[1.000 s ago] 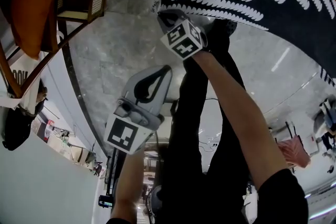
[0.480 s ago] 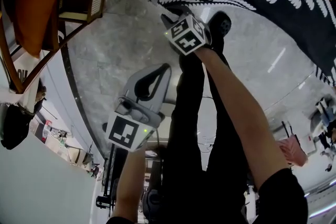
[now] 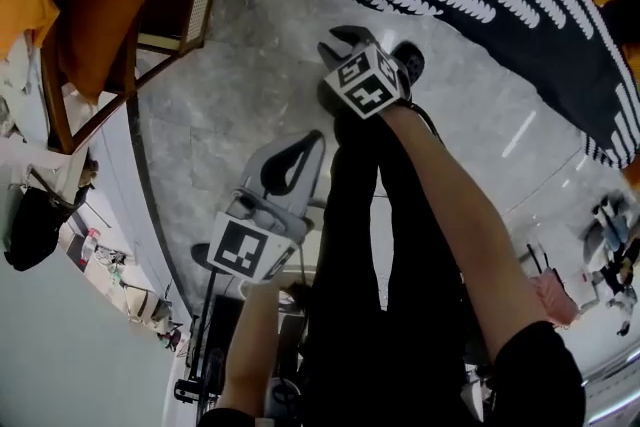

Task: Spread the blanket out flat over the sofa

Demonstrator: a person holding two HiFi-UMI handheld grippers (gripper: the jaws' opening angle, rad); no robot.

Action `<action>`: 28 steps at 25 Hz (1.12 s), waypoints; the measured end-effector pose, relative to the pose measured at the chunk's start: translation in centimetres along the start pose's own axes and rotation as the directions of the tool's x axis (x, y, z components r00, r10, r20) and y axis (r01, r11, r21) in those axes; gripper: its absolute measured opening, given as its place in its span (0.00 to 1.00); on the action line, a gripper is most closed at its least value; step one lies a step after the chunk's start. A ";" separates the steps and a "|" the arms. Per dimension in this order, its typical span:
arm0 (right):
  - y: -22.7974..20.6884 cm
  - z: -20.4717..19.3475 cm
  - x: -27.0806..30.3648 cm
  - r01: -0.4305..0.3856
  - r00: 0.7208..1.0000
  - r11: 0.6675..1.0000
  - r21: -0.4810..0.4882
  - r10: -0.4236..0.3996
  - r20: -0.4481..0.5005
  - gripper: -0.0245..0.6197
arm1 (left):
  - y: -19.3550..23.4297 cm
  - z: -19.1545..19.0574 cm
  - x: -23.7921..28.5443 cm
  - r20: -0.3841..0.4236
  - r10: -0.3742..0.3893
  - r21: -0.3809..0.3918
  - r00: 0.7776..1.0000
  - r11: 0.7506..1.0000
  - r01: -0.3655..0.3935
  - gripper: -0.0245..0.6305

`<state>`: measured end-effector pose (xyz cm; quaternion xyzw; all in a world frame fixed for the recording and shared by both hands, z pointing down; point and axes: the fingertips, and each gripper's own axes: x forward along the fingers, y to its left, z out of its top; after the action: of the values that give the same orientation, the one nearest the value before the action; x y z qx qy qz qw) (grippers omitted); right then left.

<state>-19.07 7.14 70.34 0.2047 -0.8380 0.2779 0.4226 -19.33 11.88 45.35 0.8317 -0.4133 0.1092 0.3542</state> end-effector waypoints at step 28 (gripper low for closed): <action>4.7 9.7 -38.4 0.171 0.932 0.980 0.105 -0.195 0.305 0.08 | -18.5 16.8 -11.4 0.088 -0.091 0.239 0.992 0.969 0.068 0.05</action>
<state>-6.05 8.69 32.68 0.3394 -0.8606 0.2329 0.2999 -14.27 14.98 18.54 0.8881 -0.3807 0.1023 0.2364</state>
